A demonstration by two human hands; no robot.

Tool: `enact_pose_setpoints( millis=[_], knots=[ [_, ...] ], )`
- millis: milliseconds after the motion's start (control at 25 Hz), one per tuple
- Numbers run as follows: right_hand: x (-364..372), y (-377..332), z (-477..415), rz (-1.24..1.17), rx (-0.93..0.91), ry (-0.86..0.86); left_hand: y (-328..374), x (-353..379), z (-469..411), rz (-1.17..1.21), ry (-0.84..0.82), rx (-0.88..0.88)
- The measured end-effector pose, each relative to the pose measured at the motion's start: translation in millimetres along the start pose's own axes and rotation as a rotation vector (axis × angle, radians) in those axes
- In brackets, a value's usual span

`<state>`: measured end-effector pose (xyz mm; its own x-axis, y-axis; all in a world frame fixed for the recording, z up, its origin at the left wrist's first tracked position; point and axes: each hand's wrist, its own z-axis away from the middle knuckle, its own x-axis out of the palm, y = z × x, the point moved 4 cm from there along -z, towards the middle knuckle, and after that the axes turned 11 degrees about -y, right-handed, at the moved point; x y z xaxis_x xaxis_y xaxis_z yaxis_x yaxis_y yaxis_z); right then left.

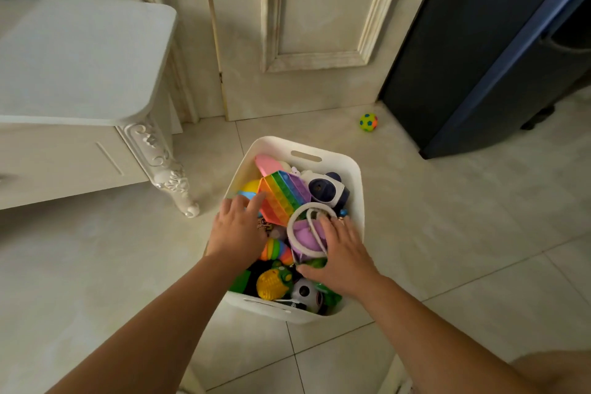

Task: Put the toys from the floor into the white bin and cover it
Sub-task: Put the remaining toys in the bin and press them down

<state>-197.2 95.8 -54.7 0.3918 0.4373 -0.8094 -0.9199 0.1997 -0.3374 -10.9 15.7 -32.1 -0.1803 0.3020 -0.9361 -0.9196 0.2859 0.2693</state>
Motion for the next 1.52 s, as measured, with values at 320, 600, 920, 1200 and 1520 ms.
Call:
enact_pose_setpoints(
  millis=[320, 600, 920, 1200, 1520],
  knots=[
    [-5.8, 24.7, 21.6, -0.436, 0.280, -0.006, -26.9, 7.5, 28.3, -0.085, -0.316, -0.375],
    [-10.4, 14.8, 15.3, -0.487, 0.303, 0.014, -38.4, -4.6, 5.3, -0.064, -0.250, -0.335],
    [-19.8, 6.4, -51.4, -0.569, 0.341, 0.086, -52.9, -35.4, -108.1, -0.163, -0.239, -0.204],
    [-138.2, 98.7, -176.4, -0.889, 0.288, 0.810, 40.4, -71.9, -240.3, 0.049, 0.104, 0.108],
    [-193.8, 228.9, -356.5, -0.543, 0.333, 0.291, 157.5, -8.4, -362.2, -0.082, -0.062, 0.406]
  ],
)
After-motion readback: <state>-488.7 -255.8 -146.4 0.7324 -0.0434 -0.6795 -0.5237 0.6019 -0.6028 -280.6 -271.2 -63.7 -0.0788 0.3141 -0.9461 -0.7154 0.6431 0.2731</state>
